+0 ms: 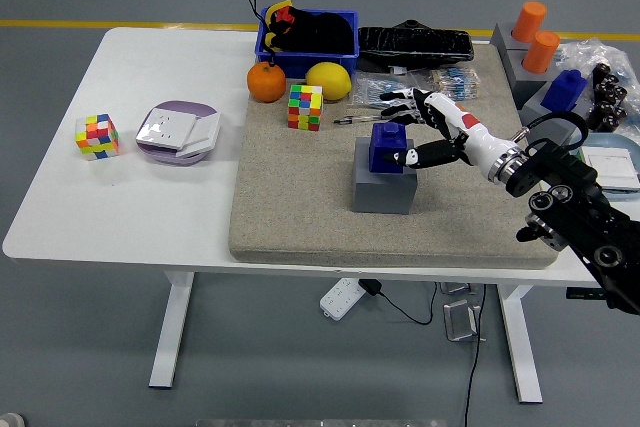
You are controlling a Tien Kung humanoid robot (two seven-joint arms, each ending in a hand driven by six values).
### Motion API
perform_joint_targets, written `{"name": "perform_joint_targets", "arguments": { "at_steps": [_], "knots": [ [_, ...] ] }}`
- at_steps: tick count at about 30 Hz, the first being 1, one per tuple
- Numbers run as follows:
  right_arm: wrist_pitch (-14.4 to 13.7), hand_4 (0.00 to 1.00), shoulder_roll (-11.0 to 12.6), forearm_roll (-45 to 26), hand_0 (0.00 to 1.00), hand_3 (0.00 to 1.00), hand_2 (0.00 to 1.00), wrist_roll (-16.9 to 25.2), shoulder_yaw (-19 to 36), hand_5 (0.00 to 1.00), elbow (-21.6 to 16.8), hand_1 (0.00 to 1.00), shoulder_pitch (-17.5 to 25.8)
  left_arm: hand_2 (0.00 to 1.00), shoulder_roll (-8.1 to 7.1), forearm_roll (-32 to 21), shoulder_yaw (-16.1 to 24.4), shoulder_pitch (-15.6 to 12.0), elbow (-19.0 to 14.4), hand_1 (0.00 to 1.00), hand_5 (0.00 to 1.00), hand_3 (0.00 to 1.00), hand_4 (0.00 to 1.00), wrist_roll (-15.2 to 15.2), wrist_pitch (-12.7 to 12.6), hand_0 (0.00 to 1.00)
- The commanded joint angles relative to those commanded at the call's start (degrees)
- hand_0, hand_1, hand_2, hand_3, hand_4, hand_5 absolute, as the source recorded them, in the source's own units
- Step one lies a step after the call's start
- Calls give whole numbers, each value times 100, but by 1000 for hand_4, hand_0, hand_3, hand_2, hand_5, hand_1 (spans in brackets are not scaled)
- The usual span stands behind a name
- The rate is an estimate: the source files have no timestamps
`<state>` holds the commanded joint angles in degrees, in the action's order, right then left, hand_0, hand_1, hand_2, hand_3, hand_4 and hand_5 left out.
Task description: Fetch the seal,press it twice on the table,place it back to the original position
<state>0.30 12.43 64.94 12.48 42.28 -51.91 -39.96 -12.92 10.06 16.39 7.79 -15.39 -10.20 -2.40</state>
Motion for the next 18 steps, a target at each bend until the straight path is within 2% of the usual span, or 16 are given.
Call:
{"name": "perform_joint_targets", "arguments": {
  "at_steps": [11, 12, 18],
  "knots": [
    [-137, 908, 0, -84, 700, 797, 721, 56, -113, 2, 83, 657, 66, 737, -3, 14, -20, 7, -9, 746, 449, 762, 628, -1, -1, 793],
    [-143, 880, 0, -91, 689, 778, 701, 60, -120, 2, 82, 637, 72, 737, -2, 11, -25, 3, -8, 745, 450, 762, 628, -1, -1, 794],
    [-190, 885, -3, -120, 671, 761, 682, 77, -157, 2, 44, 616, 120, 737, 0, 21, -37, -4, -14, 746, 449, 762, 627, -1, -1, 793]
  ]
}}
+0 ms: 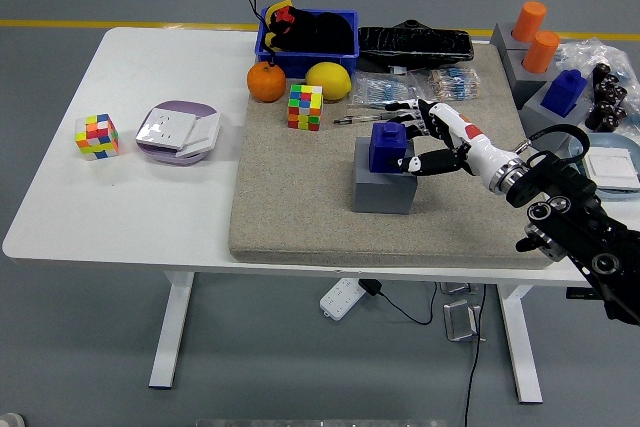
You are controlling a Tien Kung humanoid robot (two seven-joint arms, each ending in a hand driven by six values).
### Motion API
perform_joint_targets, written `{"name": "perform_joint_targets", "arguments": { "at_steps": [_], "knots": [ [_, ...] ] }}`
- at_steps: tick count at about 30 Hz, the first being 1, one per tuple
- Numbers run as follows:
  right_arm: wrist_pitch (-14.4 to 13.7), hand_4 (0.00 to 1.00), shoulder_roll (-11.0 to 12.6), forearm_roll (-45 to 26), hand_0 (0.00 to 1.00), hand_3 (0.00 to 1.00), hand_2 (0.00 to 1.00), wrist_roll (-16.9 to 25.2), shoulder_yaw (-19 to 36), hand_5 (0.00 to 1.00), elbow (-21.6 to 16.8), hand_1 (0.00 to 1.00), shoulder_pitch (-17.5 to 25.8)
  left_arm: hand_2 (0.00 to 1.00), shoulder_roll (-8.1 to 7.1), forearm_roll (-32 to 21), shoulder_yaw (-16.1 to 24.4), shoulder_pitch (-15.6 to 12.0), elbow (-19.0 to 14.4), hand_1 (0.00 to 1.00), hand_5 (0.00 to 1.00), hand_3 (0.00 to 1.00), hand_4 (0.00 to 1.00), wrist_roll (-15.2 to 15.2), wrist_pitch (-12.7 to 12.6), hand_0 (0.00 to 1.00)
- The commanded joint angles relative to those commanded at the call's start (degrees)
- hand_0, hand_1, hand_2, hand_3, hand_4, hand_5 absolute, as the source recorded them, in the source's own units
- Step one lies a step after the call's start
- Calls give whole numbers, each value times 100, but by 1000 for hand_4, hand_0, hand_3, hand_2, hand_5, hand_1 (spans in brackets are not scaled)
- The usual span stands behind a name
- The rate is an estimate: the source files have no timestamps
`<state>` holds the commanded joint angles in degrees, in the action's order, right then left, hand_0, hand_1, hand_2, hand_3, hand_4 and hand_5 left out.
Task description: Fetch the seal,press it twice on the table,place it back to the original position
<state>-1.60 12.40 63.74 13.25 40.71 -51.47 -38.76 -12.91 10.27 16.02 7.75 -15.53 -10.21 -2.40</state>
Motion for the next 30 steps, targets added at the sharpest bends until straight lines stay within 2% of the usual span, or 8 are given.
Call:
{"name": "perform_joint_targets", "arguments": {
  "at_steps": [5, 11, 12, 17, 18, 23, 24, 30],
  "knots": [
    [-30, 885, -3, -11, 671, 761, 682, 5, -76, 2, -19, 616, 36, 737, 7, 9, 1, -7, -5, 746, 449, 762, 627, 2, -1, 793],
    [-137, 838, -3, -58, 574, 676, 565, 72, -169, 2, -21, 501, 38, 737, 10, 5, -12, -2, -4, 745, 450, 762, 628, 1, 3, 793],
    [-162, 773, -2, -70, 516, 511, 455, 85, -186, 2, -18, 425, 35, 739, 10, 8, -13, 1, -3, 746, 450, 762, 628, 1, 2, 793],
    [-263, 773, -7, -145, 516, 511, 455, 149, -227, 2, 0, 425, 28, 739, 10, 10, -16, 8, 0, 746, 450, 762, 628, 2, 2, 793],
    [-289, 712, -10, -156, 458, 415, 407, 165, -234, 2, 3, 373, 27, 739, 12, 8, -16, 8, 1, 746, 450, 762, 628, 2, 2, 793],
    [-488, 712, -21, -244, 458, 415, 407, 284, -268, 2, 4, 373, 14, 739, 23, 6, -16, 8, 2, 746, 450, 762, 628, 2, 3, 793],
    [-512, 676, -21, -259, 412, 342, 357, 302, -267, 2, -4, 324, 11, 739, 23, 7, -13, 9, 1, 746, 451, 762, 628, 3, 2, 793],
    [-529, 673, 37, -232, 400, 336, 351, 266, -202, 2, -224, 320, -1, 739, 26, 20, 14, 6, -3, 746, 451, 762, 628, 5, -1, 793]
  ]
}}
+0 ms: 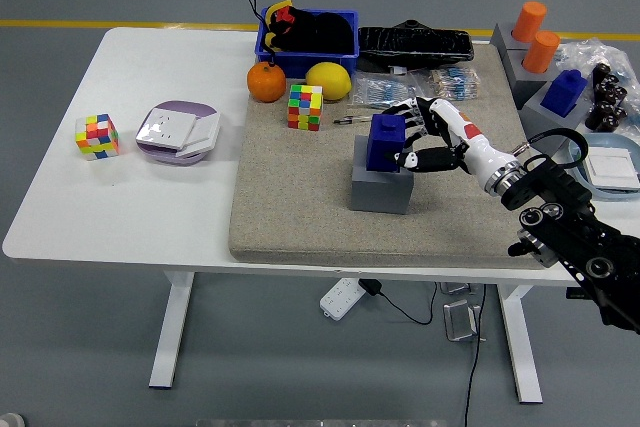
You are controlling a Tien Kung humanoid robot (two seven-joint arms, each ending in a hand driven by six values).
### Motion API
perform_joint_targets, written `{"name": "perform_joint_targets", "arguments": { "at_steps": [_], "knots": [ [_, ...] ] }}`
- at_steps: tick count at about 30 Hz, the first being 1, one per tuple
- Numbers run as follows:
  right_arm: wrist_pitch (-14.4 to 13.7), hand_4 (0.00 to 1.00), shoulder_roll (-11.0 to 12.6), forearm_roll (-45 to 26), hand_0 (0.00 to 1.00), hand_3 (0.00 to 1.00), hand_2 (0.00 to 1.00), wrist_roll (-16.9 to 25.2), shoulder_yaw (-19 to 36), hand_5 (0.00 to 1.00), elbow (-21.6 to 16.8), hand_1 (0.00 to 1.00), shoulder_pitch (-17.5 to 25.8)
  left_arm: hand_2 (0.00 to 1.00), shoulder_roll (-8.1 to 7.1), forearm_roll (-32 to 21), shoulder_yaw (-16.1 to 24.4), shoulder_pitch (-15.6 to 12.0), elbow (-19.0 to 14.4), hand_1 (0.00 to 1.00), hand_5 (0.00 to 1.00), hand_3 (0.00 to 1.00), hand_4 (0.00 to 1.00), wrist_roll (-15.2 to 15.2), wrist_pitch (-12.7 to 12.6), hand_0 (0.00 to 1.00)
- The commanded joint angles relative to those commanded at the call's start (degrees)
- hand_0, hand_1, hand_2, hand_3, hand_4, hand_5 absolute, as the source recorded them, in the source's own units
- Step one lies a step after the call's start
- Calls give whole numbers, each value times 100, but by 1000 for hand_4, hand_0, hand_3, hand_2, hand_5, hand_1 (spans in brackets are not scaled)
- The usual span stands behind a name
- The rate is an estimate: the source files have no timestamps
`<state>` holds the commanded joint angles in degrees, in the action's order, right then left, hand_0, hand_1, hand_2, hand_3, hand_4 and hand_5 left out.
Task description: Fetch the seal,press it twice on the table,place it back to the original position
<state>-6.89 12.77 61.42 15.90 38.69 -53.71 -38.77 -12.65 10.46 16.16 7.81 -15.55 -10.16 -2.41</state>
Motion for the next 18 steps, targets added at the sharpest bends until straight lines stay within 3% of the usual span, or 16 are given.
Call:
{"name": "perform_joint_targets", "arguments": {
  "at_steps": [9, 18],
  "knots": [
    [7, 686, 167, 232, 394, 332, 345, -42, 339, 2, -326, 308, -53, 739, 2, -9, 11, 9, 2, 746, 451, 762, 628, -1, 2, 793],
    [14, 682, 546, 445, 395, 333, 345, -67, 712, 2, -162, 308, 129, 740, 9, -31, 2, -13, 13, 746, 450, 762, 627, -4, 3, 793]
  ]
}}
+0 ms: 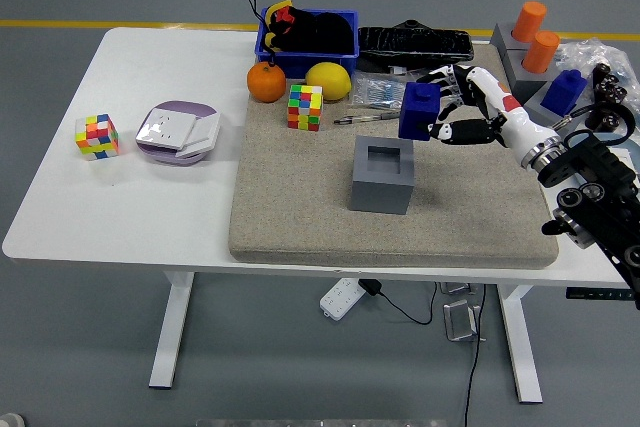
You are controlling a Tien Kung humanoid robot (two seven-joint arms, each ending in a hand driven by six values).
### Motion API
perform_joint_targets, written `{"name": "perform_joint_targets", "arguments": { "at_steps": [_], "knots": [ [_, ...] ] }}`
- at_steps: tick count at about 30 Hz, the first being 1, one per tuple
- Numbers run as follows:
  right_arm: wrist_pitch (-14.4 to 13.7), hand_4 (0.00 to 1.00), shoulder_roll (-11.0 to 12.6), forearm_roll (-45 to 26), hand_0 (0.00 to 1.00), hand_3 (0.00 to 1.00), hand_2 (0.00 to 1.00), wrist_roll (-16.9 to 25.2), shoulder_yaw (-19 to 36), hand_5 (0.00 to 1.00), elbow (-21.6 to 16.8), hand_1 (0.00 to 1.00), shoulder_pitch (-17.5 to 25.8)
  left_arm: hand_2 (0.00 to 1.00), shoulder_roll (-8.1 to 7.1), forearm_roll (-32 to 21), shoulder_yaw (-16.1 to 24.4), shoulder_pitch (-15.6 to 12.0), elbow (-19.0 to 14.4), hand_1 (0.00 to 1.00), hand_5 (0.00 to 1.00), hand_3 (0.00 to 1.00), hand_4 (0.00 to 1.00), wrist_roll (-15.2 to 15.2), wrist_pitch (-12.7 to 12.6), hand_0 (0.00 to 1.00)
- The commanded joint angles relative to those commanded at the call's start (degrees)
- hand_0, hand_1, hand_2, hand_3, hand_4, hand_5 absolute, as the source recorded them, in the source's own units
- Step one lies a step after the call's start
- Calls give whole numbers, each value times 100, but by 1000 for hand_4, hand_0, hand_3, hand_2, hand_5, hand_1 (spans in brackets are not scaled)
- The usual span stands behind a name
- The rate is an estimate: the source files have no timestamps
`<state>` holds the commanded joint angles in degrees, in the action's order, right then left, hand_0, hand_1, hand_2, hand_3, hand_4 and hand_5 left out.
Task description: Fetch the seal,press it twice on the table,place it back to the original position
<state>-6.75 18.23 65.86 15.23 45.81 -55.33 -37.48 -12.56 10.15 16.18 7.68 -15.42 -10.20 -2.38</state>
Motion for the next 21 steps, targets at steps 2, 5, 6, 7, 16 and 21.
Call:
{"name": "perform_joint_targets", "arguments": {
  "at_steps": [2, 5, 6, 7, 16, 21],
  "knots": [
    [3, 682, 48, 43, 395, 333, 345, -2, 70, 2, 53, 308, 55, 740, 1, 1, -4, -3, 1, 746, 450, 762, 627, -3, 2, 793],
    [8, 682, 138, 107, 395, 333, 345, -10, 182, 2, 184, 308, 177, 740, -1, 33, 35, 0, -7, 746, 450, 762, 627, 5, -3, 793],
    [8, 667, 154, 114, 393, 332, 346, -11, 201, 2, 217, 307, 203, 738, -1, 38, 40, 1, -8, 745, 449, 762, 627, 5, -4, 793],
    [9, 667, 174, 118, 393, 332, 346, -15, 229, 2, 274, 307, 245, 738, 0, 44, 48, 2, -8, 745, 449, 762, 627, 4, -4, 793],
    [21, 662, 185, 100, 392, 331, 346, -18, 174, 2, 549, 306, 525, 740, 14, 40, 37, -4, -5, 744, 448, 763, 628, 3, -3, 794],
    [0, 660, 63, 42, 392, 331, 345, 5, 57, 2, 766, 306, 631, 739, 13, 50, 49, -4, -8, 745, 449, 762, 628, 6, -6, 793]
  ]
}}
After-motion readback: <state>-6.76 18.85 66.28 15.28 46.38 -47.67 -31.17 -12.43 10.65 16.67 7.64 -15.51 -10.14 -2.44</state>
